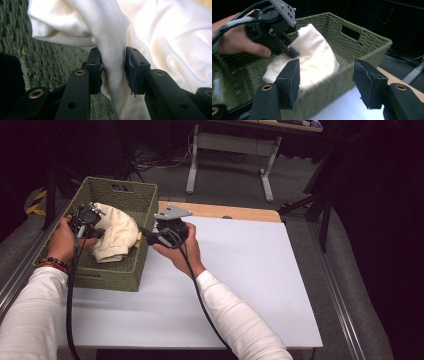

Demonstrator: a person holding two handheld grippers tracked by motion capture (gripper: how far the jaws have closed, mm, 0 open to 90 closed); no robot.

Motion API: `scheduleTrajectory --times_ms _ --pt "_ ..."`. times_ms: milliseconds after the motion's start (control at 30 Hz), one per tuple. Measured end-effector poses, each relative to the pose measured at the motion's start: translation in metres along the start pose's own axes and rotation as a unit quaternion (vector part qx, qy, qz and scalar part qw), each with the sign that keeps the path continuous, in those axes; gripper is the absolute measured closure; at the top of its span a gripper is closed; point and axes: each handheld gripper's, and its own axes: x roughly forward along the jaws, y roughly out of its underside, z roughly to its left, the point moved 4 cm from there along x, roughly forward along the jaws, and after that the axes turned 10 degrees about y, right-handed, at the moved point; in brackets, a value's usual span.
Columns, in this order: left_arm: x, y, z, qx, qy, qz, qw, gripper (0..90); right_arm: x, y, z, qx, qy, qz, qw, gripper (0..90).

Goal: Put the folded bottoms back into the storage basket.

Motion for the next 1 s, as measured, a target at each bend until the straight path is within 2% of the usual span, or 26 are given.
scheduleTrajectory --times_ms 67,100,200,300,400,500,667,767,833,1000 --pt "-0.001 0.0 0.001 -0.011 -0.011 -0.001 0.9999 63.6 -0.014 0.006 -0.006 -0.001 0.002 -0.007 1.0 39.4" --pt "-0.001 0.0 0.002 -0.012 -0.021 0.001 0.9997 63.0 -0.02 0.008 -0.008 0.0 0.002 -0.011 0.9999 39.3" --pt "-0.002 0.001 0.005 -0.032 -0.052 0.006 0.9981 54.7 -0.042 0.017 -0.019 0.006 0.005 -0.021 0.9997 38.5" --pt "-0.006 0.001 0.005 -0.034 -0.065 0.0 0.9973 53.1 -0.061 0.027 -0.027 0.013 0.012 -0.031 0.9994 38.2" --pt "-0.011 -0.001 0.003 -0.026 -0.067 -0.001 0.9974 53.3 -0.076 0.039 -0.03 0.007 0.016 -0.031 0.9994 36.5" --pt "-0.017 -0.002 0.001 -0.033 -0.066 -0.013 0.9972 52.8 -0.088 0.055 -0.032 0.001 0.026 -0.026 0.9993 36.1" --pt "-0.026 -0.009 -0.007 -0.033 -0.07 -0.035 0.9964 51.4 -0.11 0.087 -0.039 -0.011 0.043 -0.012 0.9989 35.4" --pt "-0.031 -0.013 -0.012 -0.033 -0.057 -0.05 0.9966 53.2 -0.122 0.103 -0.047 -0.003 0.053 -0.004 0.9986 35.2" --pt "-0.03 -0.015 -0.018 -0.027 -0.032 -0.053 0.9977 59.4 -0.129 0.112 -0.05 -0.001 0.055 -0.002 0.9985 35.2" --pt "-0.023 -0.017 -0.031 -0.021 0.0 -0.04 0.999 65.6 -0.144 0.128 -0.065 0.006 0.076 0.003 0.9971 34.7"
